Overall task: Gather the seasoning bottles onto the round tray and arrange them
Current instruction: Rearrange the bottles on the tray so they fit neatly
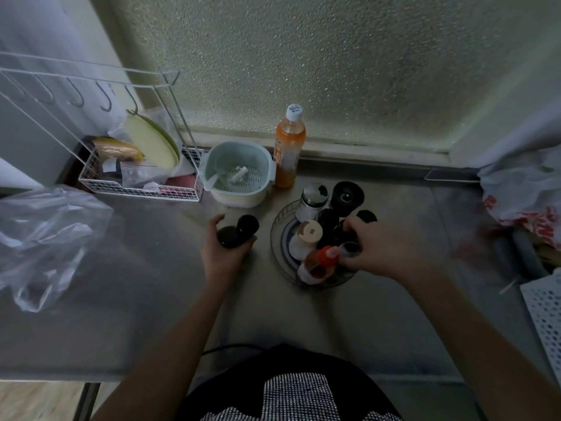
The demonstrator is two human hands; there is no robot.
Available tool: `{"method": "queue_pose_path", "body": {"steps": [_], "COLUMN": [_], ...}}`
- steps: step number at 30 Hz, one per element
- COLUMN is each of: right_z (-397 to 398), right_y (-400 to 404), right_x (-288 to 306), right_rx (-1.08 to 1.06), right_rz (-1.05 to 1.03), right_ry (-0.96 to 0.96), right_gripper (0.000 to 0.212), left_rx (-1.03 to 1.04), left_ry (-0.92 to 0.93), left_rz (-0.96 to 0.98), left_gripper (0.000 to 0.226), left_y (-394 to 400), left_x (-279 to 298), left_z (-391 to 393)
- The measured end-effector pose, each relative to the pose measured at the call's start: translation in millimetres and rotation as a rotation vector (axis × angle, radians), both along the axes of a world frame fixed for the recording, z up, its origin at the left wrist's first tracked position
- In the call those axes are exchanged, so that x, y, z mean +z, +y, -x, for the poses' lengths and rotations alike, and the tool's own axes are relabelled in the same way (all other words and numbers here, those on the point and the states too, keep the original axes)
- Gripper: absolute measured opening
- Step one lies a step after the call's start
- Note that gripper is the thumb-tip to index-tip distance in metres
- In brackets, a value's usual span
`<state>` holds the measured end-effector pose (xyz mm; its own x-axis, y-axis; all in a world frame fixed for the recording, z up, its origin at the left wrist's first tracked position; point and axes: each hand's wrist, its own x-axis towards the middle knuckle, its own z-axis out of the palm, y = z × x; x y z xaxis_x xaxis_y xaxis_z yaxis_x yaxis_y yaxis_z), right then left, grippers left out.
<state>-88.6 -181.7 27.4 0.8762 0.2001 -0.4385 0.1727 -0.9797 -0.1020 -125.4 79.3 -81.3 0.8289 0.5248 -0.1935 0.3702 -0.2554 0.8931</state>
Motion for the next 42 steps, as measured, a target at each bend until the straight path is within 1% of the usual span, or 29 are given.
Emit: {"method": "queue_pose_path", "body": {"steps": [3,4,6,10,13,18,20,24,28,31,34,37,40,42], "right_z": [4,5,9,15,18,21,20,12,-5,-22,-38,-52,-60,-64], "right_y": [4,6,8,12,13,10,8,8,29,56,79,92,97,99], "right_x": [-6,-6,-7,-11,-13,-4,13,66,97,93,75,53,35,25], "right_rx": [0.017,0.023,0.037,0.026,0.000,-0.057,-0.086,-0.143,-0.141,-0.109,-0.051,-0.024,0.037,0.081], "right_rz": [0.068,0.090,0.109,0.086,0.069,-0.056,-0.104,-0.187,-0.318,-0.427,-0.446,-0.419,-0.321,-0.253], "right_ry": [0.008,-0.002,-0.029,-0.058,-0.092,-0.111,-0.157,-0.245,-0.389,-0.420,-0.416,-0.351,-0.284,-0.247], "right_gripper": [0.082,0.084,0.083,0.084,0.078,0.060,0.056,0.046,0.044,0.044,0.044,0.042,0.043,0.043], "left_rx": [0.007,0.007,0.001,-0.058,-0.093,-0.119,-0.127,-0.132,-0.133,-0.147,-0.157,-0.141,-0.145,-0.156], "left_ry": [-0.019,-0.034,-0.074,-0.126,-0.136,-0.146,-0.145,-0.140,-0.119,-0.106,-0.085,-0.063,-0.055,-0.049], "left_rz": [-0.017,-0.036,-0.073,-0.098,-0.135,-0.155,-0.164,-0.173,-0.163,-0.145,-0.129,-0.121,-0.152,-0.171], "left_gripper": [0.076,0.076,0.075,0.066,0.065,0.065,0.065,0.064,0.063,0.061,0.060,0.051,0.042,0.040], "left_y": [-1,-2,-2,1,1,4,5,5,6,7,8,10,13,14], "left_x": [2,3,5,3,1,3,3,3,4,6,8,9,10,8], "left_z": [4,4,4,4,4,3,4,6,4,5,5,4,3,3]}}
